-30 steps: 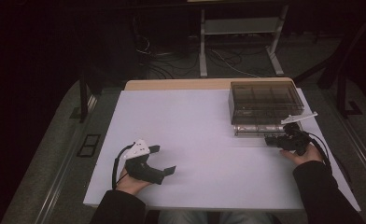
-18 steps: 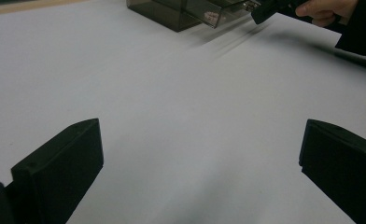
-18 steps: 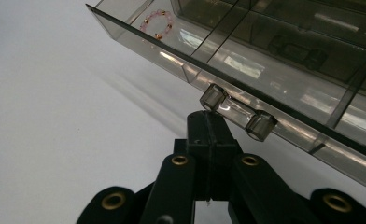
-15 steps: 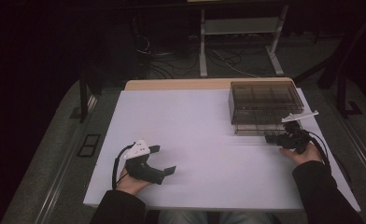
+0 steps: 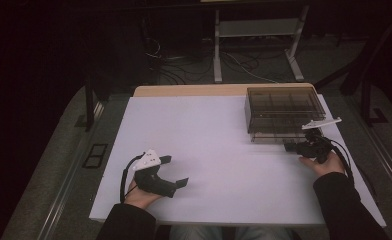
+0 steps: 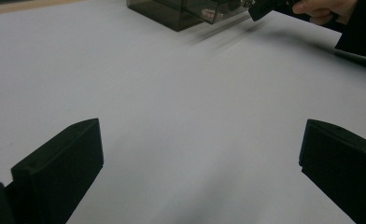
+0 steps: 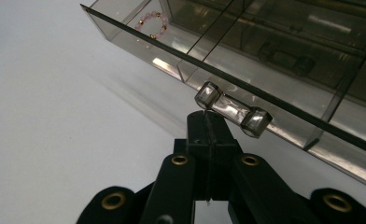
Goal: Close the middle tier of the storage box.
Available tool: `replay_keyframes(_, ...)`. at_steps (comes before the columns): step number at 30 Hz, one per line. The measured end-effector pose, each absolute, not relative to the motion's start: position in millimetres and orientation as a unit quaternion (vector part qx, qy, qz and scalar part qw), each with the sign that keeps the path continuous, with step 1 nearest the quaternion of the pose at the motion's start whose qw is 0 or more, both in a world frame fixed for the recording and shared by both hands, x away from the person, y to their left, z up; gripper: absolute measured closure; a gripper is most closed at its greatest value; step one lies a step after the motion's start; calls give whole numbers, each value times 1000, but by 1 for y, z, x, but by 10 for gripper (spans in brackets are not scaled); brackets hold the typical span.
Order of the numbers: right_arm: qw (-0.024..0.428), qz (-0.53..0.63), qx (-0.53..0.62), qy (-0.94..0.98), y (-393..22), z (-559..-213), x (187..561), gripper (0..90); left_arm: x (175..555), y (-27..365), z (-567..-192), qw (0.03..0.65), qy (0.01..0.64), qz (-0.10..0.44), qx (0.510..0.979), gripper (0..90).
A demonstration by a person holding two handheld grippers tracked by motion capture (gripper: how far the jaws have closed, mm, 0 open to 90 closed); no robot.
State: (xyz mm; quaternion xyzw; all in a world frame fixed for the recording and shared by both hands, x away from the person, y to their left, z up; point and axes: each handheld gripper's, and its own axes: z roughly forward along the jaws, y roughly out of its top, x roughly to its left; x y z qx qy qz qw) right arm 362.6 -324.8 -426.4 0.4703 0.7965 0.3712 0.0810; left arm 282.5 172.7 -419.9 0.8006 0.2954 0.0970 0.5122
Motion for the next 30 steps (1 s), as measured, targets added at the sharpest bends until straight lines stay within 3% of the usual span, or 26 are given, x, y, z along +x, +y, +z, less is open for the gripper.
replay_keyframes(30, 89, 370, 487, 787, -325, -430, 373, 887, 282, 173, -420, 512, 295, 98, 801, 0)
